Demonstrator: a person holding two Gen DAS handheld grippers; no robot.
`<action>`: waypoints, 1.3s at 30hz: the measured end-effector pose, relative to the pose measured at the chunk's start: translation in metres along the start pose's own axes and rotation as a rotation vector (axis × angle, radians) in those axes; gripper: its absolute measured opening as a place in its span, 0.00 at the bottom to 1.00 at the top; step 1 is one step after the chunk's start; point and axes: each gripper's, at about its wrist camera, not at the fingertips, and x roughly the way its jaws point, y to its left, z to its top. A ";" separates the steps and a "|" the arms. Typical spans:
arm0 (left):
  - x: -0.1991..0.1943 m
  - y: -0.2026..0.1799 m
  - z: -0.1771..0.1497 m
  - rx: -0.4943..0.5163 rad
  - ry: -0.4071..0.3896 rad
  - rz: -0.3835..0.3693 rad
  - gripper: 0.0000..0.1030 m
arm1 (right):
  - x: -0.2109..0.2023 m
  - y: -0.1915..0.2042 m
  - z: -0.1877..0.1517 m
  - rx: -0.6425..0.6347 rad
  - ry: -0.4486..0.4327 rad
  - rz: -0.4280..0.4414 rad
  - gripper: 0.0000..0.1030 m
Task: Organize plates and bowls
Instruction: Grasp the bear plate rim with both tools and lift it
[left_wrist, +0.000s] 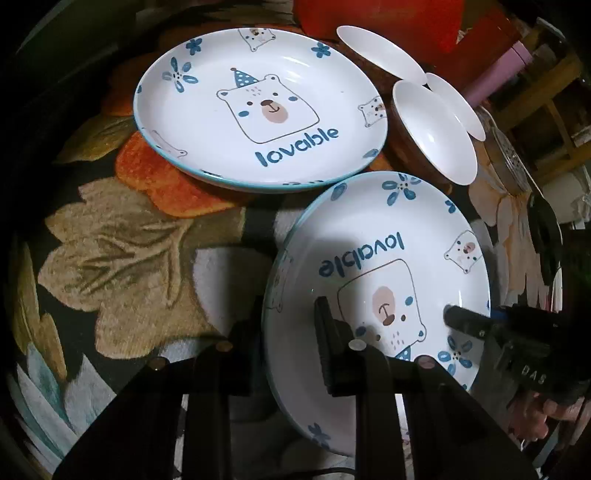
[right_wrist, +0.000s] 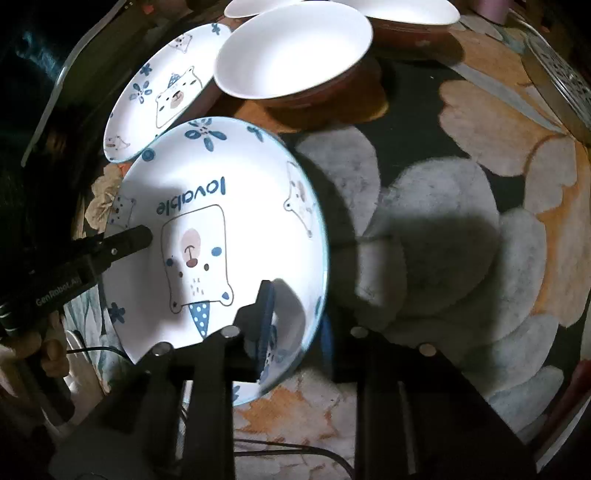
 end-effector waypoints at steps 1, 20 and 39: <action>-0.001 0.000 -0.001 0.012 0.001 0.005 0.23 | 0.000 0.000 0.000 0.000 -0.003 -0.001 0.20; -0.008 -0.059 -0.008 0.136 0.009 0.019 0.23 | -0.035 -0.045 -0.030 0.124 -0.045 0.040 0.12; -0.005 -0.171 -0.018 0.314 0.036 -0.043 0.23 | -0.094 -0.122 -0.077 0.323 -0.125 0.013 0.11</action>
